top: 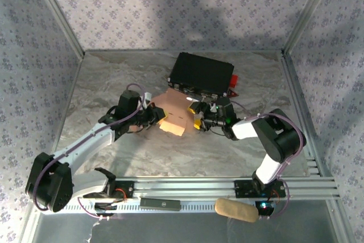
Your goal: Fold the paper box
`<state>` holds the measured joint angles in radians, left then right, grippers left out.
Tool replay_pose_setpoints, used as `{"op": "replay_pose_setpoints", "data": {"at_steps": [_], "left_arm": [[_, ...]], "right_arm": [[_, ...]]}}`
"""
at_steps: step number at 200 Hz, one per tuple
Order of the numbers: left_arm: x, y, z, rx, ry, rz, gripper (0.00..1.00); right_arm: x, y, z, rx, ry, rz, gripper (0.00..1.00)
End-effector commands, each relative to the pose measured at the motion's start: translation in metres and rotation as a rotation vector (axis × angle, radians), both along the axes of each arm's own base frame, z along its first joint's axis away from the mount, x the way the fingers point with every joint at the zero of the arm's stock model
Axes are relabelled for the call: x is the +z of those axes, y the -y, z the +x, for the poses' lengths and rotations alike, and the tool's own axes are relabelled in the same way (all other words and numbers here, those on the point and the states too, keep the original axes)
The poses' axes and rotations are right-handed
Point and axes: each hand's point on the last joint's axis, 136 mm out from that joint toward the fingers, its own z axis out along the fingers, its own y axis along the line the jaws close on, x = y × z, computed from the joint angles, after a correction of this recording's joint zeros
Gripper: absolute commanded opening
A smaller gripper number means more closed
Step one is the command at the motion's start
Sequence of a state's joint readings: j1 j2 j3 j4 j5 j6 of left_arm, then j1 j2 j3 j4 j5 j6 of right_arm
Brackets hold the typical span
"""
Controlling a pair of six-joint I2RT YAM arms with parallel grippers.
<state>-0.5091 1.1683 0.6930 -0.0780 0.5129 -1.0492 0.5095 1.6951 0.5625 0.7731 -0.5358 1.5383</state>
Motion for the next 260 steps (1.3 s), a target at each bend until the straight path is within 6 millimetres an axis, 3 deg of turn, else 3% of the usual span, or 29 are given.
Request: {"op": "replay_pose_setpoints", "data": {"at_steps": [1,23,48,60,85,94,111,129,150,184,189,192,203,227,260], "left_arm": [[0.023,0.002,0.002,-0.011,0.042,-0.045,0.00],[0.023,0.001,0.002,-0.011,0.041,-0.045,0.00],[0.025,-0.003,0.002,-0.004,0.042,-0.039,0.00],[0.027,-0.008,0.001,0.007,0.043,-0.031,0.12],[0.033,-0.024,-0.004,0.056,0.052,0.024,0.61],[0.036,-0.030,-0.007,0.074,0.056,0.040,0.73],[0.044,-0.044,-0.014,0.115,0.078,0.073,0.83],[0.054,-0.060,-0.019,0.166,0.104,0.123,0.85],[0.065,-0.069,-0.020,0.186,0.133,0.163,0.85],[0.072,-0.066,-0.020,0.173,0.141,0.159,0.84],[0.071,-0.066,-0.020,0.170,0.138,0.160,0.84],[0.071,-0.066,-0.020,0.171,0.136,0.163,0.84],[0.068,-0.065,-0.020,0.165,0.130,0.165,0.84],[0.061,-0.065,-0.019,0.160,0.115,0.182,0.83],[0.058,-0.064,-0.020,0.116,0.152,0.221,0.75]], "right_arm": [[0.032,-0.010,0.018,-0.032,0.071,0.081,0.73],[0.041,-0.010,0.024,-0.058,0.091,0.093,0.58],[0.052,-0.009,0.025,-0.094,0.104,0.116,0.17],[0.060,-0.006,0.024,-0.117,0.116,0.109,0.00],[0.094,0.006,0.016,-0.152,0.182,0.030,0.00],[0.110,0.014,0.013,-0.165,0.218,-0.019,0.00],[0.144,0.030,0.005,-0.197,0.291,-0.112,0.00],[0.180,0.051,-0.004,-0.246,0.353,-0.189,0.00],[0.209,0.083,-0.019,-0.334,0.352,-0.295,0.00],[0.230,0.135,-0.057,-0.492,0.269,-0.540,0.00],[0.230,0.140,-0.062,-0.512,0.259,-0.577,0.00],[0.241,0.143,-0.065,-0.534,0.266,-0.575,0.00],[0.242,0.153,-0.075,-0.592,0.223,-0.631,0.00],[0.226,0.146,-0.080,-0.661,0.100,-0.681,0.00],[0.194,0.104,-0.049,-0.688,-0.052,-0.615,0.00]]}}
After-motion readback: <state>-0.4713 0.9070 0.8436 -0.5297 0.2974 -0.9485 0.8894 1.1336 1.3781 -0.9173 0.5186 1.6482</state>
